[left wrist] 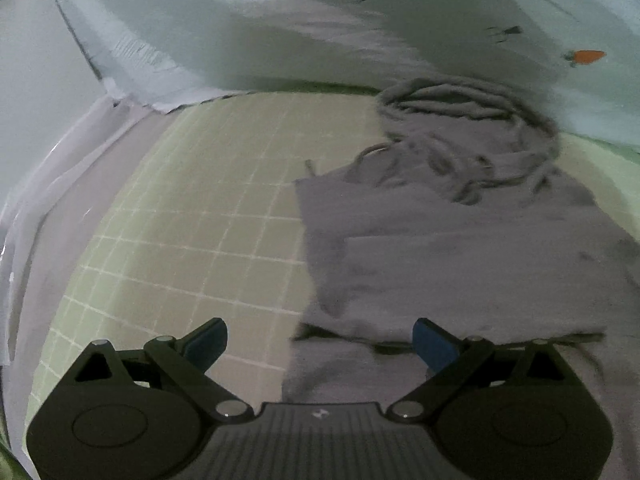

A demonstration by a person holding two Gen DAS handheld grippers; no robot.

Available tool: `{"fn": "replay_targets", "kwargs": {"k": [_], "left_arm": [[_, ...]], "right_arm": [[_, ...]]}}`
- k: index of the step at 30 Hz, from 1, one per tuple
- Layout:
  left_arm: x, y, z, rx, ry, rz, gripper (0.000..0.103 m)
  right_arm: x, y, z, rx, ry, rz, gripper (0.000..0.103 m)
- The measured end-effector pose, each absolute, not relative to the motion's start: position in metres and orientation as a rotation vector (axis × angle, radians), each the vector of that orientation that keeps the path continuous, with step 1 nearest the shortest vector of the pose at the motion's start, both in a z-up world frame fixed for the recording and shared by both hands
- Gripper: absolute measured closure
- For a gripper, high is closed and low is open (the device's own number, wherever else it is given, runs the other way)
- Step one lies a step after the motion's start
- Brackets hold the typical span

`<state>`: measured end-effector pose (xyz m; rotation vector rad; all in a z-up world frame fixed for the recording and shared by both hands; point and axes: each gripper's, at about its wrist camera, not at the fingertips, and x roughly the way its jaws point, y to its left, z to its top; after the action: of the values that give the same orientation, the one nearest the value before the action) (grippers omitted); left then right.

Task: Fold clothes

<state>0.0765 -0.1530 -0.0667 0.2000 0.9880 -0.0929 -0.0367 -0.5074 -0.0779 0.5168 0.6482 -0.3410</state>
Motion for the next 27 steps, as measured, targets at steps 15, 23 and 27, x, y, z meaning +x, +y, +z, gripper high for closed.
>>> {"fn": "replay_targets", "kwargs": {"k": [15,23,27], "left_arm": [[0.083,-0.138,-0.084,0.184,1.034,-0.128,0.005],[0.06,-0.183,-0.064,0.256,0.973,-0.218,0.005],[0.054,-0.214,-0.052,0.3,0.935,-0.284,0.005]], "right_arm": [[0.032,-0.407,-0.102,0.417,0.801,-0.149,0.034],[-0.044,-0.456,-0.089,0.552,0.635,-0.305,0.0],[-0.081,-0.485,-0.098,0.543,0.646,-0.456,0.0]]}}
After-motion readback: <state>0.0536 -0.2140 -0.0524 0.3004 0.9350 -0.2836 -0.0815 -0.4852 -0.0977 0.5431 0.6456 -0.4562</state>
